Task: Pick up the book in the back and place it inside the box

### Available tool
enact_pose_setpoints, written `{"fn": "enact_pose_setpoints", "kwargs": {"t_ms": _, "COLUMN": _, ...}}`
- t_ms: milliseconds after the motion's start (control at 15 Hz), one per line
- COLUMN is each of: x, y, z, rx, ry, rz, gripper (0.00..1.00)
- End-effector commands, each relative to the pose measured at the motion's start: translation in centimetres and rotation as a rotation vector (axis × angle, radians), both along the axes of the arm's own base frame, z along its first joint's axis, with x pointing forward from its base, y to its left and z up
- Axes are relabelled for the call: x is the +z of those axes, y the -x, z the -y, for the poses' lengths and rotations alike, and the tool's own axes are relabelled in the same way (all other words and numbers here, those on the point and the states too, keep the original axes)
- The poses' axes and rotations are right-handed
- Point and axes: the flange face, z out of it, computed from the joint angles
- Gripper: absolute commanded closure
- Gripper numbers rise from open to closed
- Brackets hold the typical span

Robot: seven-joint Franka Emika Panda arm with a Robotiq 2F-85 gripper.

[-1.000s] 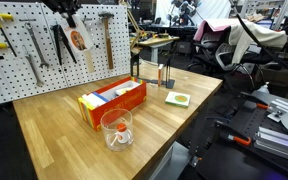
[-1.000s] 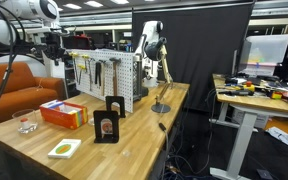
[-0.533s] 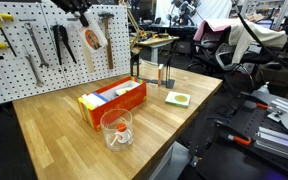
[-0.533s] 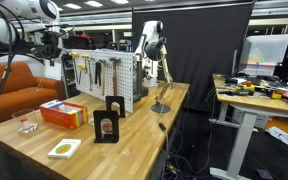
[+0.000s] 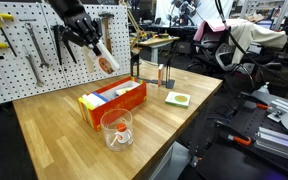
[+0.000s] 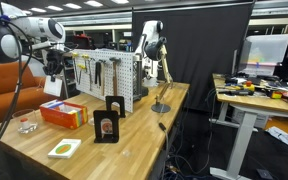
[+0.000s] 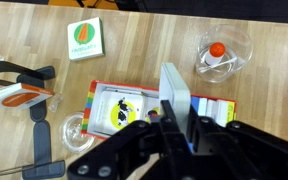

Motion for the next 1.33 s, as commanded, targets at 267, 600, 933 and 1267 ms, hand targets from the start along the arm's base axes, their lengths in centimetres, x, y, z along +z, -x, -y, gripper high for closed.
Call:
{"fn": "enact_pose_setpoints", "kwargs": {"t_ms": 267, "x": -7.5, "y": -0.7, "z": 0.5, "rx": 0.008, "ry": -0.015, "rz": -0.082, "gripper": 0.96}}
{"fn": "enact_pose_setpoints", "kwargs": {"t_ms": 600, "x": -9.2, "y": -1.0, "z": 1.2, "rx": 0.028, "ry": -0.022, "rz": -0.104, "gripper": 0.96}}
{"fn": "enact_pose_setpoints", "kwargs": {"t_ms": 933, "x": -9.0, "y": -1.7, "z": 2.0, "rx": 0.03, "ry": -0.034, "rz": -0.102, "gripper": 0.96}}
{"fn": "enact_pose_setpoints", "kwargs": {"t_ms": 1267, "x": -8.8, "y": -3.0, "z": 2.7, "rx": -0.015, "ry": -0.043, "rz": -0.041, "gripper": 0.49}}
